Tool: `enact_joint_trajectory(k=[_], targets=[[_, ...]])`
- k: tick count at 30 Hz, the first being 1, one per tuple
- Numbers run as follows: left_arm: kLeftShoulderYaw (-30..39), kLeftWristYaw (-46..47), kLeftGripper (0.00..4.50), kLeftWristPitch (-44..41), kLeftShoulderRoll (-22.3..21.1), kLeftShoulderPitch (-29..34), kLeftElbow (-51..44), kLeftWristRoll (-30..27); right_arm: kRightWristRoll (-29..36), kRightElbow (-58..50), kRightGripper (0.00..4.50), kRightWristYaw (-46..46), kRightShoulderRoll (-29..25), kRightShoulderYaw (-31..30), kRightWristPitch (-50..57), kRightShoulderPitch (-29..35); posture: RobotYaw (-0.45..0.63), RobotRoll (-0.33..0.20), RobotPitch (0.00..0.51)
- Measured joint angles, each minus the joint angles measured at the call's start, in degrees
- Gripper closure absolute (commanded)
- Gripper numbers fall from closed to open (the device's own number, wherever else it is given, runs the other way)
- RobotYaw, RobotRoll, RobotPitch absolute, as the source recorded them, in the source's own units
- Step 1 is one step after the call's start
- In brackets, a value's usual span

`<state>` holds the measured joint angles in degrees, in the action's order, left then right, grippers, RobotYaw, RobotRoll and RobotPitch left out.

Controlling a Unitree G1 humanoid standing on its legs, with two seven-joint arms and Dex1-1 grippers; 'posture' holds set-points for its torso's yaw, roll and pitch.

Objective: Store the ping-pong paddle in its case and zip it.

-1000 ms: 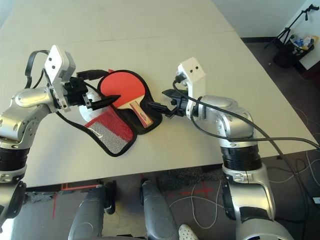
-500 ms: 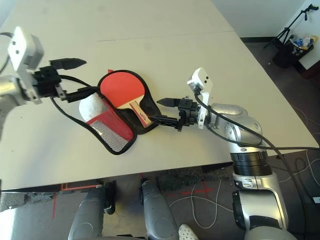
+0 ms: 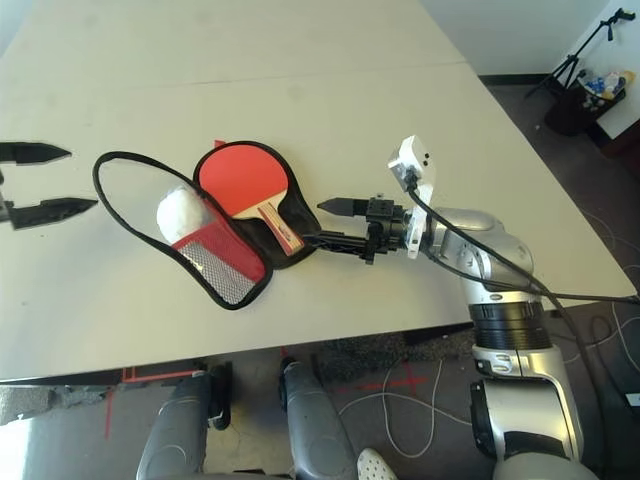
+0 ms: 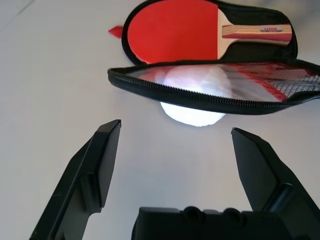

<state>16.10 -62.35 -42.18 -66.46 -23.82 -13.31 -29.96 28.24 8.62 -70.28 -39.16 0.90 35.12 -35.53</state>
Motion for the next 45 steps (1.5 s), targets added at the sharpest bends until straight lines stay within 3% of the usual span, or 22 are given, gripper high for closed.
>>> enact_joint_trajectory(k=[5, 9, 13, 16, 23, 26, 31, 37, 45], targets=[[-0.94, 1.39, 0.00, -0.47, 1.42, 0.50, -1.61, -0.84, -0.01, 1.00, 0.03, 0.00, -0.12, 0.11, -0.54, -0.52, 0.02, 0.000, 0.250], [-4.16, 2.89, 0.00, -1.88, 5.45, -1.96, -3.39, -2.22, 0.01, 1.09, 0.03, 0.40, -0.83, 0.81, -0.61, -0.48, 0.00, 0.000, 0.252], [-8.84, 6.26, 0.00, -6.22, 13.02, -8.36, -5.45, -5.53, 0.30, 0.76, 0.03, 0.74, -1.28, 1.77, -0.58, 0.18, -0.02, 0.000, 0.250], [-12.86, 8.80, 0.00, -7.40, 21.06, -14.09, -5.54, -6.69, 0.26, 1.27, 0.03, 1.47, -1.70, 2.53, -0.63, 0.38, -0.03, 0.000, 0.248], [-21.30, 14.85, 0.00, -2.25, 38.40, -21.60, -1.77, -3.45, -0.23, 7.67, 0.03, 3.73, -2.56, 4.15, -1.17, -1.02, -0.06, 0.000, 0.248], [-23.74, 13.99, 0.00, -0.49, 38.75, -21.29, -1.16, -1.97, -1.08, 9.63, 0.03, 4.01, -3.91, 4.62, -1.90, -1.02, -0.06, 0.000, 0.250], [-23.69, 10.59, 0.00, 0.24, 33.77, -20.39, -0.27, -1.21, -1.82, 12.75, 0.03, 4.32, -5.59, 5.84, -3.14, -1.30, -0.06, 0.000, 0.252], [-23.67, 8.15, 0.00, 3.00, 31.59, -17.44, 0.01, -0.37, -2.48, 17.05, 0.03, 4.68, -5.89, 6.66, -4.55, -4.24, -0.05, 0.000, 0.253], [-23.60, 7.80, 0.00, 3.63, 31.71, -16.99, -0.05, 0.16, -3.20, 19.36, 0.03, 3.69, -5.85, 6.61, -2.51, -5.78, -0.04, 0.000, 0.252]])
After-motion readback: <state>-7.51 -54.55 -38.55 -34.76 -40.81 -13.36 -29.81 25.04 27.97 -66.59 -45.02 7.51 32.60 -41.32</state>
